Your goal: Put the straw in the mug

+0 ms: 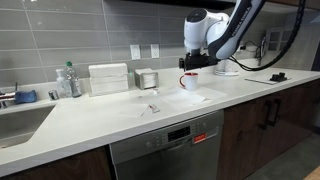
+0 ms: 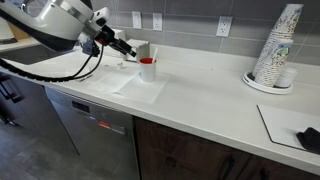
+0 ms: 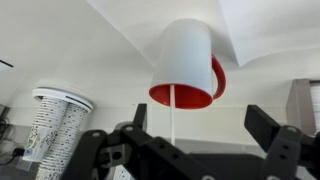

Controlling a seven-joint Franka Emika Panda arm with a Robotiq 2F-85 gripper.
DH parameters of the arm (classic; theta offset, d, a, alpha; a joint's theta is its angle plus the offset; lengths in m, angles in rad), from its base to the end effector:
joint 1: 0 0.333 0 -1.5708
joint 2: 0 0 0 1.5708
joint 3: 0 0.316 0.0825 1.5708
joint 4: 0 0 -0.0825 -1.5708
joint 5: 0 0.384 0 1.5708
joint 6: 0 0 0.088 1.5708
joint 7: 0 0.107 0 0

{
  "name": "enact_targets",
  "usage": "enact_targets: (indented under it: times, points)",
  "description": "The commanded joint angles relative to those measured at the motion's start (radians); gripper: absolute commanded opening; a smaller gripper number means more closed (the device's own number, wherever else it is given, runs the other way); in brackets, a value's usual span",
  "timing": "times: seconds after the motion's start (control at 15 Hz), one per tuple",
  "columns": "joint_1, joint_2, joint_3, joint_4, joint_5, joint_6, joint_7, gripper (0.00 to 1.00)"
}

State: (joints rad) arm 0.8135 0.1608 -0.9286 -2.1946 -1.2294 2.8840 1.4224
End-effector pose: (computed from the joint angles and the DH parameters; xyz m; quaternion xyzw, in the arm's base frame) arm 0.5662 -0.0015 0.3722 0.8979 -0.1629 0.3790 0.1534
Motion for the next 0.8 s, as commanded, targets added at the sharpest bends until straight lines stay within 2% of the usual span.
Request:
enact_targets:
  times: [0.0,0.07,0.13,0.2,0.27,0.33,0.4,0.53,0.73]
  points:
    - [-0.021,-0.228,0.083,-0.171,0.134,-0.123,-0.259,1.00]
    - [-0.013,-0.268,0.090,-0.199,0.183,-0.154,-0.324,1.00]
    - [-0.164,-0.310,0.256,-0.219,0.230,-0.187,-0.387,1.00]
    - [-0.197,-0.334,0.304,-0.240,0.303,-0.200,-0.452,1.00]
    - [-0.037,-0.360,0.165,-0.250,0.382,-0.236,-0.518,1.00]
    - [-0.025,-0.382,0.165,-0.250,0.462,-0.263,-0.585,1.00]
    - [-0.285,-0.270,0.400,-0.206,0.395,-0.182,-0.488,1.00]
    - [-0.256,-0.308,0.387,-0.225,0.490,-0.210,-0.582,1.00]
    - [-0.247,-0.321,0.380,-0.235,0.509,-0.214,-0.599,1.00]
